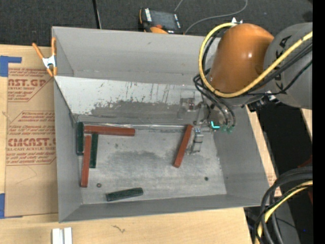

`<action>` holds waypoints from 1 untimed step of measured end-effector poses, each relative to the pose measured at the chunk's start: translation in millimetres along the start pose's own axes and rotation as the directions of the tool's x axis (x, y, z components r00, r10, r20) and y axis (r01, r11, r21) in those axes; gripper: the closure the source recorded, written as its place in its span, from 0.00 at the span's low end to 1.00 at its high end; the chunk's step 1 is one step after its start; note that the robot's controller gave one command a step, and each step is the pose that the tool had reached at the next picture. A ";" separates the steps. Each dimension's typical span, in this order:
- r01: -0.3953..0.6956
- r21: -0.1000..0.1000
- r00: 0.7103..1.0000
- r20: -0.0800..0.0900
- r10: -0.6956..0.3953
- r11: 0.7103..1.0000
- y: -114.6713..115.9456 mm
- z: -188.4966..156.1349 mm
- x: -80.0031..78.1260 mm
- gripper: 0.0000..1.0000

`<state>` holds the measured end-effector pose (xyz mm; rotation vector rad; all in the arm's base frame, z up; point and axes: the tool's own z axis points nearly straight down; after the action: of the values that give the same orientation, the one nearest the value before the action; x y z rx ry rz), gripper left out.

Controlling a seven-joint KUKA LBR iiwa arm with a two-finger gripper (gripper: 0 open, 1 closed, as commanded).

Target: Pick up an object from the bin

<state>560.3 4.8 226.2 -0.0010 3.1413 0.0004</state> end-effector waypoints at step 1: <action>0.661 -0.003 0.750 -0.002 -0.661 0.750 -37.7 158.6 0.2 0.00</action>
Offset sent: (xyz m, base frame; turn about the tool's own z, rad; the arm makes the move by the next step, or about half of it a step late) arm 0.0012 -0.0383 -0.1562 -0.7230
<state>560.2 -32.9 67.6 -1.1127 2.9412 0.0037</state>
